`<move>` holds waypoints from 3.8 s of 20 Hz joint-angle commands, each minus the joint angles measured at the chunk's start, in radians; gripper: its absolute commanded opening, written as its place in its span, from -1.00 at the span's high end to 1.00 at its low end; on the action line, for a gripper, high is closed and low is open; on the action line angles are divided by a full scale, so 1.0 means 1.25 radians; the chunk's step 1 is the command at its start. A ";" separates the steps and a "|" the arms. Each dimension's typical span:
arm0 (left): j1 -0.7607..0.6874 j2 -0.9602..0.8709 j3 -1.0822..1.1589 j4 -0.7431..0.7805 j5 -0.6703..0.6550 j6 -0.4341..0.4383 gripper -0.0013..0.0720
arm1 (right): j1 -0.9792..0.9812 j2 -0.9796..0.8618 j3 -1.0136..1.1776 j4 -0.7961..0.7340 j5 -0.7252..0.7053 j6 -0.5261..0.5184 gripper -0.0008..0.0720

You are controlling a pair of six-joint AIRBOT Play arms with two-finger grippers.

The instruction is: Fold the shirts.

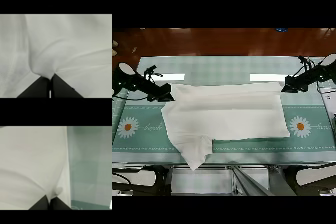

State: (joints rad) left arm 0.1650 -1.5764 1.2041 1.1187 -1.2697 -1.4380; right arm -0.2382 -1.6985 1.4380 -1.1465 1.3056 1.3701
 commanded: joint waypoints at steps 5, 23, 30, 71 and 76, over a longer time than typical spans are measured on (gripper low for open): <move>0.025 0.014 0.008 0.003 -0.167 0.027 -0.42 | -0.049 0.018 0.045 -0.078 0.136 0.069 -0.14; 0.280 0.479 -0.674 -0.085 -0.011 0.028 -0.42 | -0.205 0.460 -0.546 0.107 -0.117 0.027 -0.14; 0.078 0.384 -0.699 -0.117 0.064 -0.026 -0.42 | -0.206 0.460 -0.545 0.108 -0.109 0.026 -0.14; 0.047 0.221 -0.265 -0.328 0.167 0.079 0.91 | -0.125 0.238 -0.362 0.323 -0.128 -0.085 0.92; 0.031 0.041 -0.070 -0.328 0.152 0.063 0.91 | -0.069 0.120 -0.212 0.330 -0.145 -0.076 0.91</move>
State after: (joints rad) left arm 0.2142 -1.4101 0.9878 0.7143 -1.0729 -1.3418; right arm -0.3630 -1.4738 1.0725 -0.7429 1.1542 1.2572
